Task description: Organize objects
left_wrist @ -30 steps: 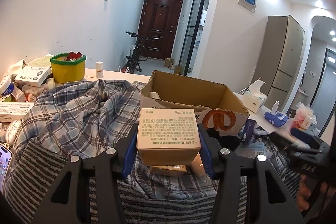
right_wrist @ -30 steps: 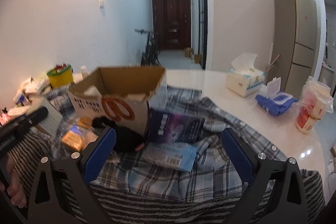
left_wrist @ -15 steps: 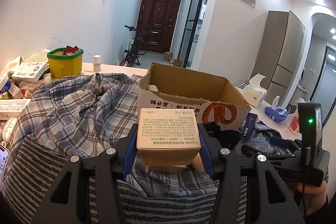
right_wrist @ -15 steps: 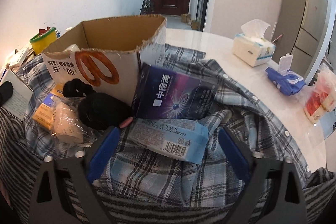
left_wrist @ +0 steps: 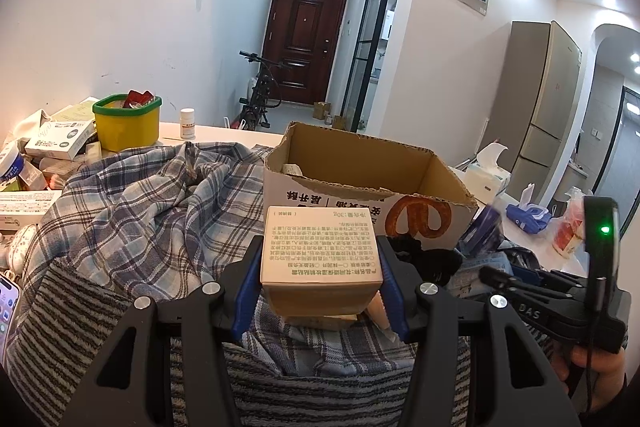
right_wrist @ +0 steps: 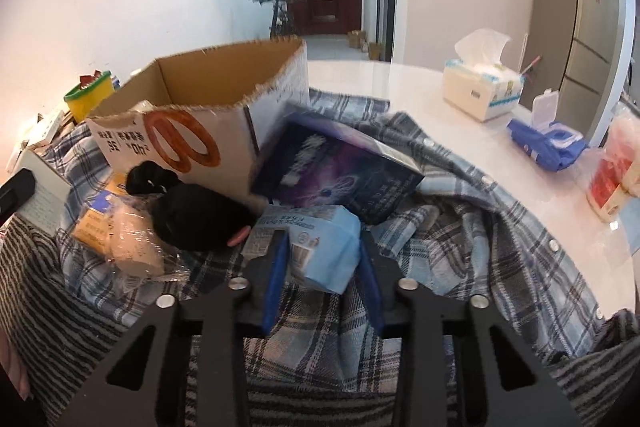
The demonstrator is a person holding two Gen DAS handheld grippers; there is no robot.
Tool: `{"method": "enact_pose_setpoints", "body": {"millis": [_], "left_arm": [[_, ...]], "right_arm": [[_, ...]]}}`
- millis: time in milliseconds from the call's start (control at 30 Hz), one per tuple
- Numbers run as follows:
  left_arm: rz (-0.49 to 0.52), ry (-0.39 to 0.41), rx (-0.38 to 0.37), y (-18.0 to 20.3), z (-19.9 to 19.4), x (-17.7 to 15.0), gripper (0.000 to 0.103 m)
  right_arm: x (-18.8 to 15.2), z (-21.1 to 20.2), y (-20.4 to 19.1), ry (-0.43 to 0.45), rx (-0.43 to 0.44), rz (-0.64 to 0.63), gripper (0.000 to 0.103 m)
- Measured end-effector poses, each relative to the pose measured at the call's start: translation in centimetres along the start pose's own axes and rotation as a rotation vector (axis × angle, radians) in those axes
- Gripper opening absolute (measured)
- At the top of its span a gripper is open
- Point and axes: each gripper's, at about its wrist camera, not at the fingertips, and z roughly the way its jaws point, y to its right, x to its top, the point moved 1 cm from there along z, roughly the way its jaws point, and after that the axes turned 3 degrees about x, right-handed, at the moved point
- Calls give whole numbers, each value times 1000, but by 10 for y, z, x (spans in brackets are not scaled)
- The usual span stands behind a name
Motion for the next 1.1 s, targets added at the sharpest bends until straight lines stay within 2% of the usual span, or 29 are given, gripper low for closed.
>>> {"method": "enact_pose_setpoints", "body": {"millis": [100,300,400,500,600,733,1100], "left_arm": [[1,0,0,0,0,0,55],[4,8,0,0,-1,0,55],[3,9,0,0,-1,0,55],[4,10,-1,0,-1,-1,55],[3,20,-2,1,-3,-1,55],[3,40,-6,1,-7,-1,55],[15,90,-4,4,-18,-1,55]], "right_arm": [[1,-14,-3,42,9,-16,25],[-4,-41,-7,95,41,-16,25],[-2,-54,-5,151,53,9,25],[2,-65,-5,243,23,14,25],[3,-69,-11,290,-3,-12,25],[-2,-71,-18,316,13,-35,25],[-9,-80,-26,380,-12,-79,25]]}}
